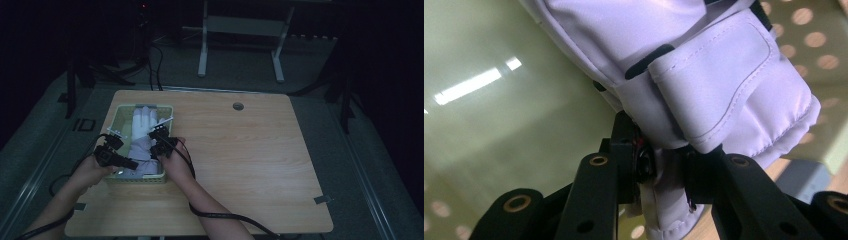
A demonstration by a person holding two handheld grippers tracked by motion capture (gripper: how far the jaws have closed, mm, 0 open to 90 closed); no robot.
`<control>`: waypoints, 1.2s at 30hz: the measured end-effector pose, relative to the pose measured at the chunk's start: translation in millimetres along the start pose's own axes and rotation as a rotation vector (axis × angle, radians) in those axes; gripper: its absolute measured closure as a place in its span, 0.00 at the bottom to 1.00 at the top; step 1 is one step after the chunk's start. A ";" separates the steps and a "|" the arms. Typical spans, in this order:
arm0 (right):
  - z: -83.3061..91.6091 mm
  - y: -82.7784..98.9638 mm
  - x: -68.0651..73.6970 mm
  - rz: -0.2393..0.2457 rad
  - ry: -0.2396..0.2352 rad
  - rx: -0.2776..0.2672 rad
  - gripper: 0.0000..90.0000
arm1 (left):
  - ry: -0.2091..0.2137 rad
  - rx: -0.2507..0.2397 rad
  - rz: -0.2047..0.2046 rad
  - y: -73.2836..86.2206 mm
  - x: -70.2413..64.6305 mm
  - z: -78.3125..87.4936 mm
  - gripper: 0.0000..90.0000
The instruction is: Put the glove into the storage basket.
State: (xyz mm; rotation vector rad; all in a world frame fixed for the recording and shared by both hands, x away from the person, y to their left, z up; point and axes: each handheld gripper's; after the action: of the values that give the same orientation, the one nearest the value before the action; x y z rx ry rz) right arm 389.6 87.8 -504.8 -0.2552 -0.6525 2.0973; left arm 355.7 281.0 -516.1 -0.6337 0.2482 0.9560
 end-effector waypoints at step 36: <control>51.6 3.5 -21.8 0.126 -0.108 -0.190 0.22 | -0.135 -0.339 -0.148 13.3 -61.2 19.7 0.17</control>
State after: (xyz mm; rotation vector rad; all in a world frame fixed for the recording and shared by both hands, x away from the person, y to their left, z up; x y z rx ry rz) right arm 378.4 50.2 -464.8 -0.2970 -0.9241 2.1821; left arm 308.7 256.8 -477.3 -0.8806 -0.0835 0.9005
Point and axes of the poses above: each handheld gripper's, and its own axes: z roughly backward along the jaws, y roughly out of its underside, x roughly to its left, and after that the axes turned 7 degrees about y, right-handed
